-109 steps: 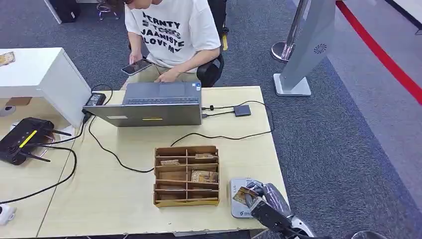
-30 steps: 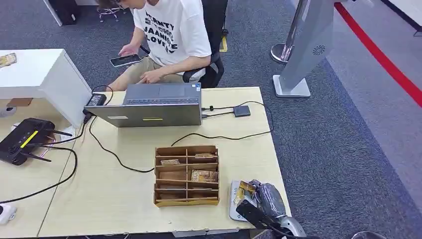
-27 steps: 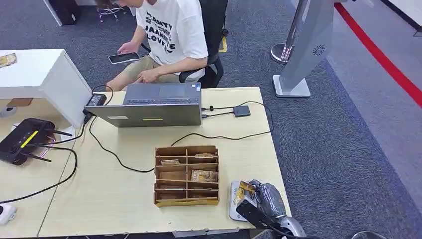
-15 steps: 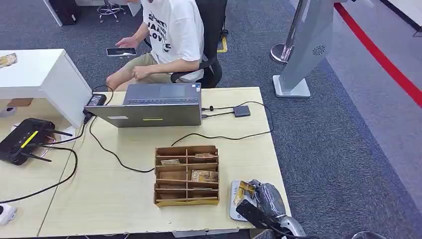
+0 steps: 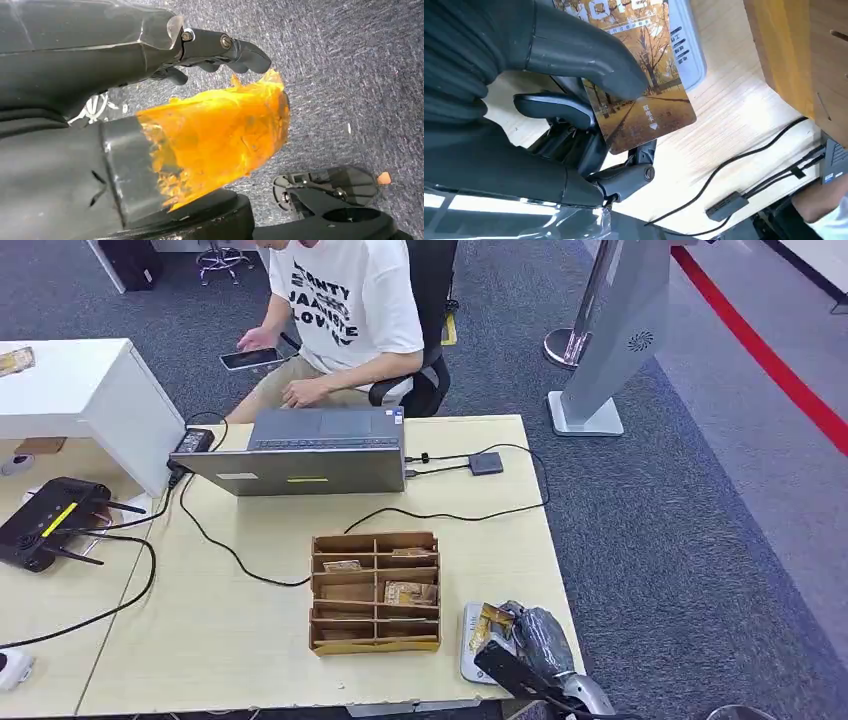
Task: Pass the card to the sensor for recognition and then transmit it.
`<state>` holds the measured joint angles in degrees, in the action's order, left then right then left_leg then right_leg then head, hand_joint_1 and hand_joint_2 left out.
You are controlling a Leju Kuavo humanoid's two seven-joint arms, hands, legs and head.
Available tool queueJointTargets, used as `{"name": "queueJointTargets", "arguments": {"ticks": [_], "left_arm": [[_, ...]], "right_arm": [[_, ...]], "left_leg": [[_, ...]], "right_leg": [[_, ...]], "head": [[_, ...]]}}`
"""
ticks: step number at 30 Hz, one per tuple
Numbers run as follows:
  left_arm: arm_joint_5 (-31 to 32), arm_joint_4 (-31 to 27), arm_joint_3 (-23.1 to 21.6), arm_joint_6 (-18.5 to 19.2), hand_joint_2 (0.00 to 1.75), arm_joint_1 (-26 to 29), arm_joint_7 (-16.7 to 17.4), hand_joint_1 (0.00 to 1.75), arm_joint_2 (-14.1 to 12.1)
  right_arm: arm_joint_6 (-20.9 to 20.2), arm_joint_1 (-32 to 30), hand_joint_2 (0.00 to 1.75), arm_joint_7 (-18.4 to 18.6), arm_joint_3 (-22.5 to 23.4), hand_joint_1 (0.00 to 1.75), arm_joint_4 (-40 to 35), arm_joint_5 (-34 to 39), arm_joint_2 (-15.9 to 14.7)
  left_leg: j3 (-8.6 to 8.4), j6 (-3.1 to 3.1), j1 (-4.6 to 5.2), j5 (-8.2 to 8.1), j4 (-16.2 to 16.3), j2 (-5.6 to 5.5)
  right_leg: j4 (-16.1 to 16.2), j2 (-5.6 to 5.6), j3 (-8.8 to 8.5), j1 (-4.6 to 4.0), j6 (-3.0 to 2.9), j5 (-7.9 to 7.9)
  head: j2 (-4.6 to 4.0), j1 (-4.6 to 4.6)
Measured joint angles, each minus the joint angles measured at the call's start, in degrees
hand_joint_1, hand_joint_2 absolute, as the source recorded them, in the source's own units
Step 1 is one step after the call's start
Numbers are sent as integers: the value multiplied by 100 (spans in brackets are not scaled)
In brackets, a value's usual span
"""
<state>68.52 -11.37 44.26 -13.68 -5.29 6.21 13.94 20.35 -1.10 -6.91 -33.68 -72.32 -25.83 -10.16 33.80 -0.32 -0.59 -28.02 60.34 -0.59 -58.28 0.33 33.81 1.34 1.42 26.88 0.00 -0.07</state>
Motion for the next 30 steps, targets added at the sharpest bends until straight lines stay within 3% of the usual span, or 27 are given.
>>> {"name": "queueJointTargets", "arguments": {"ticks": [21, 30], "left_arm": [[-2, 0, 0, 44, 0, -28, 39, 0, 0], [-66, 0, 0, 31, 0, -16, -22, 0, -2]], "right_arm": [[-44, 3, 175, -4, 7, 175, 33, 2, 9], [-234, -85, 175, -507, 149, 175, -219, 654, 11]], "left_leg": [[-5, 0, 0, 0, 0, 0], [-4, 0, 0, 0, 0, 1]], "right_leg": [[0, 0, -6, 0, 0, 0], [0, 1, -4, 0, 0, 0]], "head": [[0, 2], [0, 2]]}}
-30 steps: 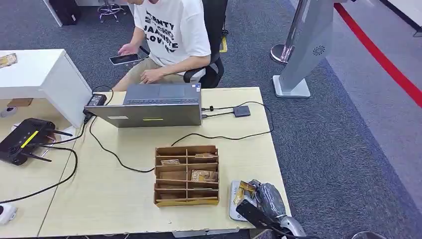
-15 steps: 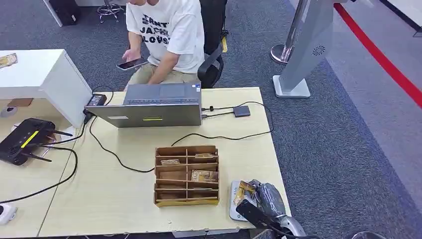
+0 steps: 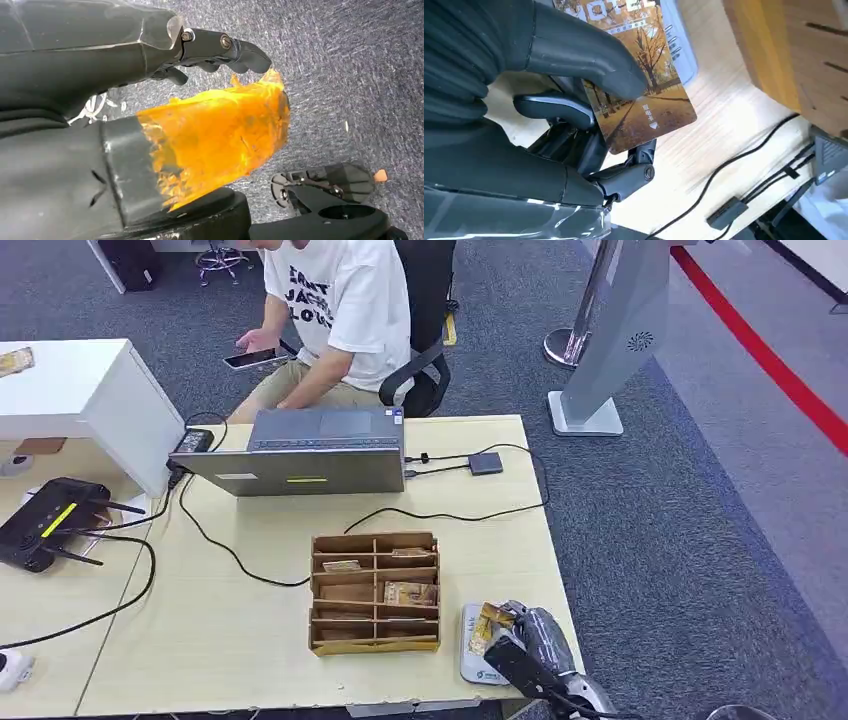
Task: Pass the card to the sensor for recognition and then transmit it.
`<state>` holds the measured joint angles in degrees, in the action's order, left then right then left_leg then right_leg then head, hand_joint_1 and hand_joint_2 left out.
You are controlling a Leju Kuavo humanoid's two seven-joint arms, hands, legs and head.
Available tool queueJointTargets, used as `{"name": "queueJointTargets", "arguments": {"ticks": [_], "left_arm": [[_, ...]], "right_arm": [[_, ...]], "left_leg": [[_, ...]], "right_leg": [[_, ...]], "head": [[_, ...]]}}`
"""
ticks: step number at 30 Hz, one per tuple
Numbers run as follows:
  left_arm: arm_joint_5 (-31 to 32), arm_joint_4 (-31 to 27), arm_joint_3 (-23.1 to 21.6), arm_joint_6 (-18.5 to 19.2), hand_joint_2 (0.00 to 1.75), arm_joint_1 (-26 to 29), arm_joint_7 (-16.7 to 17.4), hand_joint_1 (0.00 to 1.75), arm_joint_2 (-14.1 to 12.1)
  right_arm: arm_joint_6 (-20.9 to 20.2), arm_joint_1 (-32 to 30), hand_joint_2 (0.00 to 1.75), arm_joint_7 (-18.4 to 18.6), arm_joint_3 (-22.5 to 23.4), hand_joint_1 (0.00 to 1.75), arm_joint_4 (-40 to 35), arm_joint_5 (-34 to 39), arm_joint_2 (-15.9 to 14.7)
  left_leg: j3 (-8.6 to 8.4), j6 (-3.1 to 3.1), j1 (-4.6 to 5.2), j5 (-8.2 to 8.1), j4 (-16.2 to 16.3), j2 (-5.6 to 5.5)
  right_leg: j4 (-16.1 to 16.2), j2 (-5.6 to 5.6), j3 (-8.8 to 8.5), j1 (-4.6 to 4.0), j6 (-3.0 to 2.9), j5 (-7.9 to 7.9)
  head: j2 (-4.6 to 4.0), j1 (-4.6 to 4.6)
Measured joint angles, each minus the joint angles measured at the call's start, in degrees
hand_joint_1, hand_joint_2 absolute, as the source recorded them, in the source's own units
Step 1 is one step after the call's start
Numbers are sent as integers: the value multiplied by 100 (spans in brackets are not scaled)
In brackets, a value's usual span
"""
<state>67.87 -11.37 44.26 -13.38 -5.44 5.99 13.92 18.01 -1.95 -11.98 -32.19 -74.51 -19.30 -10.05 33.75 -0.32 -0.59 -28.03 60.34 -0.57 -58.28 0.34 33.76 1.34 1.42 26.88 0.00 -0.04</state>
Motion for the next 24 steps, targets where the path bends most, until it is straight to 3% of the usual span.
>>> {"name": "queueJointTargets", "arguments": {"ticks": [3, 7, 10, 14, 24], "left_arm": [[-50, 0, 0, 0, 0, 2, 4, 0, 0], [-105, 0, 0, -22, 0, 10, -24, 0, 0], [-118, 0, 0, -46, 0, 20, -52, 0, 0], [-120, 0, 0, -59, 0, 30, -63, 0, 0], [-122, 0, 0, -68, 0, 29, -72, 0, 2]], "right_arm": [[239, -107, 175, -221, 46, 175, -278, -59, 33], [923, -246, 175, -369, 153, 175, -643, -453, 168], [1136, -328, 175, -410, 199, 175, -869, -590, 253], [1727, -484, 175, -667, 332, 175, -1290, -835, 413], [1864, -686, 175, -880, 470, 175, -1879, -914, 588]], "left_leg": [[3, 0, 0, 0, 0, -1], [13, 0, -1, 0, -1, -2], [16, 0, 0, 0, -1, -2], [23, 0, 0, 0, -1, -3], [25, 0, 0, 0, -1, -3]], "right_leg": [[0, -2, 2, 0, 0, 1], [-1, -2, 11, 0, 0, 1], [-1, -1, 14, 0, 0, 1], [-1, -2, 21, 0, 0, 2], [-1, -2, 22, 0, 0, 2]], "head": [[0, -2], [0, 0], [0, 0], [0, 0], [0, -2]]}}
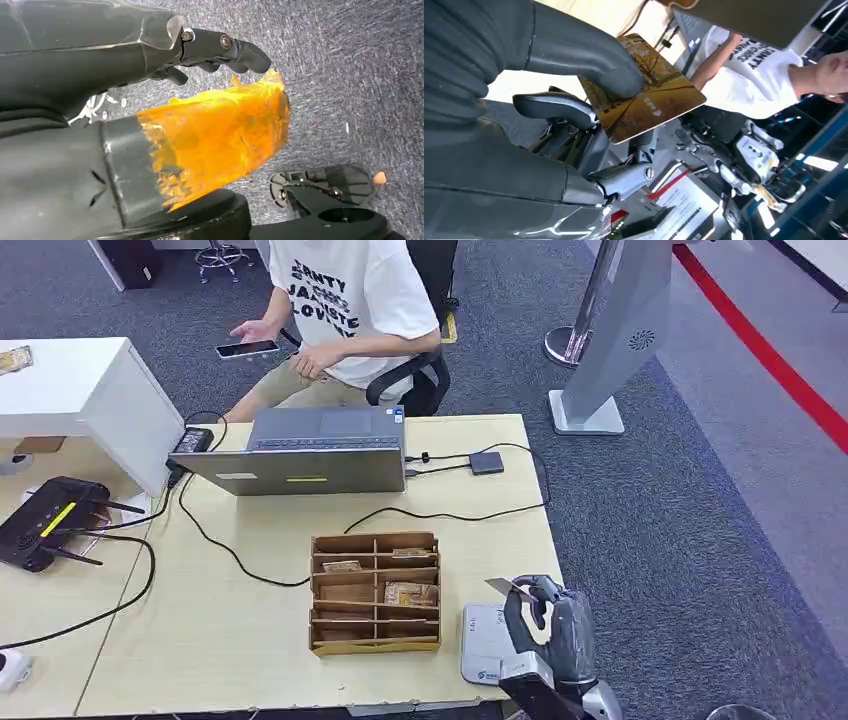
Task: Pass the card to the sensor for recognition and then transmit it.
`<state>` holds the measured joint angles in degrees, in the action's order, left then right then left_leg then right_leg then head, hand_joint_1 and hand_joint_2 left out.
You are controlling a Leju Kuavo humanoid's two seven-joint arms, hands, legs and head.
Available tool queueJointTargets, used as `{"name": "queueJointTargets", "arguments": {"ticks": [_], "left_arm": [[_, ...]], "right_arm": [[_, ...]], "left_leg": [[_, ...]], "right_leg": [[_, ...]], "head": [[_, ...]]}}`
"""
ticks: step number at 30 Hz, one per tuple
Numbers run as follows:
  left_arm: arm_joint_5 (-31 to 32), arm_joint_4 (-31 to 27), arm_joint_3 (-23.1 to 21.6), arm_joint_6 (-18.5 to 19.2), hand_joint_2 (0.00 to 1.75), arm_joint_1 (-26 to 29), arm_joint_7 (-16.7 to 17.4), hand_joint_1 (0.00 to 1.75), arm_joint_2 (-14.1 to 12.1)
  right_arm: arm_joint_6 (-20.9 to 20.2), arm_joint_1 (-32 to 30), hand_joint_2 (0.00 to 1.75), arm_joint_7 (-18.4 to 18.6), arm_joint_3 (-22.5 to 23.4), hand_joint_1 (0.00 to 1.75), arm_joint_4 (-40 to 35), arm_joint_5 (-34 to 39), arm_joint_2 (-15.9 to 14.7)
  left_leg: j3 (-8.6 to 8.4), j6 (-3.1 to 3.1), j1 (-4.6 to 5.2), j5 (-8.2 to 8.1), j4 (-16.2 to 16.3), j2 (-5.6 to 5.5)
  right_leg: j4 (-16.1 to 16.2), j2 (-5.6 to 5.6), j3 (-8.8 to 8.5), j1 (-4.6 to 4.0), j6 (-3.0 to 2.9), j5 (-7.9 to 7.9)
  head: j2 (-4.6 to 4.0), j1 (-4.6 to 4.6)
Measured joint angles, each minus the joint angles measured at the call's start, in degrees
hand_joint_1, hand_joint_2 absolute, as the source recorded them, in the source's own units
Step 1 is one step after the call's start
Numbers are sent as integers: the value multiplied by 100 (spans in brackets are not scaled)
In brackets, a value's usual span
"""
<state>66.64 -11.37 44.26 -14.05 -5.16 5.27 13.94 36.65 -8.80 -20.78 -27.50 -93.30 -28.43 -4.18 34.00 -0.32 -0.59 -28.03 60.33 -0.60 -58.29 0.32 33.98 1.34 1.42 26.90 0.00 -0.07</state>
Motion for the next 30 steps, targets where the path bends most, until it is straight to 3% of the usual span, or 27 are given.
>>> {"name": "queueJointTargets", "arguments": {"ticks": [6, 18, 30], "left_arm": [[42, 0, 0, 2, 0, -3, -2, 0, 0], [103, 0, -7, 17, 0, -9, 7, 0, 0], [547, 0, -352, 354, 0, -185, 238, 0, 11]], "right_arm": [[35, -65, 175, -396, 151, 175, -275, -227, 188], [35, -51, 175, -549, 278, 175, -451, -462, 359], [35, 1081, 175, -516, 280, 175, -304, -2501, 656]], "left_leg": [[0, 0, 0, 0, 0, 0], [2, 0, 0, 0, 0, 0], [-1, 3, -1, 8, 0, 3]], "right_leg": [[0, 1, 1, 0, 0, 0], [0, 1, 0, 0, 0, 0], [-5, 2, -1, 0, -1, -6]], "head": [[0, 2], [0, 0], [0, 0]]}}
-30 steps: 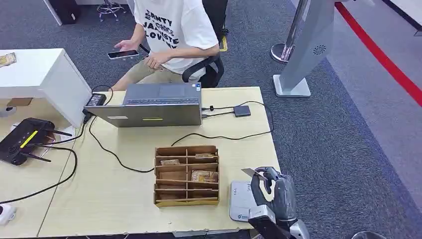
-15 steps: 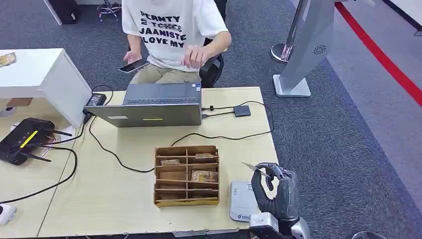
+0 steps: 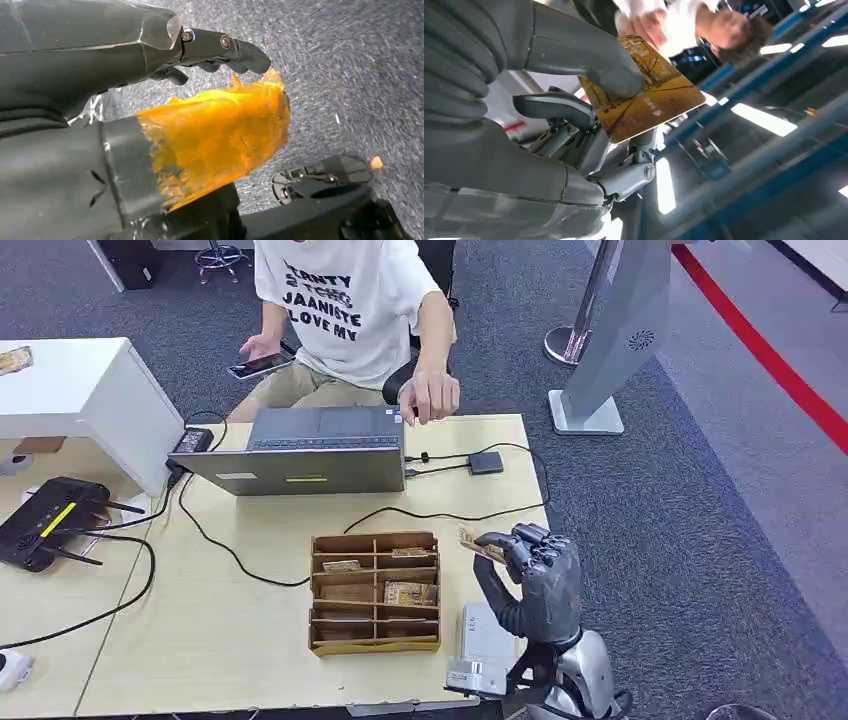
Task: Pass the card to the sensor for recognition and then transmit it.
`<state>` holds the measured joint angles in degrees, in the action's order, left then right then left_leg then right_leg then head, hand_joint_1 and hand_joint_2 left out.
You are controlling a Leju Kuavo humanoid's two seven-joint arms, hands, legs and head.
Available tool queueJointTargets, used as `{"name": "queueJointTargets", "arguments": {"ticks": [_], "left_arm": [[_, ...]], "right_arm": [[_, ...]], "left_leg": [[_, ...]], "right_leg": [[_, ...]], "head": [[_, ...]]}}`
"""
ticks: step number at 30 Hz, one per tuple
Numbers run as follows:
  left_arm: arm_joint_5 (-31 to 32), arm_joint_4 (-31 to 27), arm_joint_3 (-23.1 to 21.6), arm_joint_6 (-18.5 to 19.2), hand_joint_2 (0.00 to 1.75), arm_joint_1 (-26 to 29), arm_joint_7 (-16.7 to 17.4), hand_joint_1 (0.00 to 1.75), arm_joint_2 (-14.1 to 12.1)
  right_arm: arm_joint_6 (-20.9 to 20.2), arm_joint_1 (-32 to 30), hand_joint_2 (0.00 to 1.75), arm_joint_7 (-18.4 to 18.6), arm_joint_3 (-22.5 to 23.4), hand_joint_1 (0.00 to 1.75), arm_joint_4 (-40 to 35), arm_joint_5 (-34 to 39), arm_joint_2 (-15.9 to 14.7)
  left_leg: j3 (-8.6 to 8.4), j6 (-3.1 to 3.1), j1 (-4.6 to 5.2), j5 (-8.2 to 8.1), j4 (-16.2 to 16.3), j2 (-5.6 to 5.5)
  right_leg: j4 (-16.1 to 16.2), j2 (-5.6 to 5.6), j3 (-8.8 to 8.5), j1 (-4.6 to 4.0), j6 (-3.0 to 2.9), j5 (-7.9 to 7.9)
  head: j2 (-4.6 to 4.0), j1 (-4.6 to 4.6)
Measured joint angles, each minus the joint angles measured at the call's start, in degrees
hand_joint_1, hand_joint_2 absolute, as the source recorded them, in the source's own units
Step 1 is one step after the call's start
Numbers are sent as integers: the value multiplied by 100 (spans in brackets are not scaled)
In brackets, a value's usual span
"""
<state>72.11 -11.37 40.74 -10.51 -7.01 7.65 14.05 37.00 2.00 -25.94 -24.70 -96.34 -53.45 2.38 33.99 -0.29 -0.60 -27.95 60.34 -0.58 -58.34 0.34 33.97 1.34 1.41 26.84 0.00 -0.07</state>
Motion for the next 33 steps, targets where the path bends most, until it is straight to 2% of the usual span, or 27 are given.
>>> {"name": "queueJointTargets", "arguments": {"ticks": [4, 8, 15, 23, 28, 29, 30, 31, 33], "left_arm": [[103, 0, -155, 109, 0, -60, 65, 0, 17], [142, 0, -284, 190, 0, -110, 83, 0, 28], [166, 0, -466, 251, 0, -153, 127, 0, 28], [188, 0, -553, 264, 0, -160, 131, 0, 28], [192, 0, -618, 299, 0, -185, 142, 0, 28], [192, 0, -636, 299, 0, -189, 144, 0, 28], [192, 0, -645, 299, 0, -193, 144, 0, 28], [184, 0, -649, 308, 0, -195, 146, 0, 28], [177, 0, -651, 317, 0, -197, 149, 0, 28]], "right_arm": [[0, 417, 175, 0, 39, 175, 203, -744, 170], [0, 742, 175, -15, 96, 175, 415, -1154, 304], [0, 1085, 175, 17, 111, 175, 798, -1626, 448], [0, 1227, 175, 59, 109, 175, 1005, -1750, 511], [0, 1345, 175, 214, 88, 175, 1200, -2016, 511], [0, 1358, 175, 227, 83, 106, 1226, -2043, 511], [0, 1366, 175, 245, 81, 31, 1252, -2065, 511], [0, 1373, 175, 262, 81, 2, 1281, -2126, 511], [0, 1383, 175, 319, 66, 0, 1344, -2229, 511]], "left_leg": [[0, -2, 0, 2, 0, 0], [1, 1, 0, 4, 0, -1], [1, 1, 0, 4, 0, -1], [2, 1, 0, 4, 0, -1], [2, 1, 0, 4, 0, -1], [2, 1, 0, 4, 0, -1], [2, 1, 0, 4, 0, -1], [2, 1, 0, 4, 0, -1], [2, 1, 0, 4, 0, -1]], "right_leg": [[-1, 0, 0, 0, 0, -1], [-1, -2, 0, 0, 0, 0], [-1, -1, 1, 0, 0, 0], [-1, -1, 2, 0, 0, 0], [-1, -1, 2, 0, 0, 0], [-1, -1, 2, 0, 0, 0], [-1, -1, 1, 0, 0, 0], [-1, -1, 1, 0, 0, 0], [-1, -1, 2, 0, 0, 0]], "head": [[0, 0], [0, 0], [0, 2], [0, 0], [0, 0], [0, 2], [0, 2], [0, 0], [0, 0]]}}
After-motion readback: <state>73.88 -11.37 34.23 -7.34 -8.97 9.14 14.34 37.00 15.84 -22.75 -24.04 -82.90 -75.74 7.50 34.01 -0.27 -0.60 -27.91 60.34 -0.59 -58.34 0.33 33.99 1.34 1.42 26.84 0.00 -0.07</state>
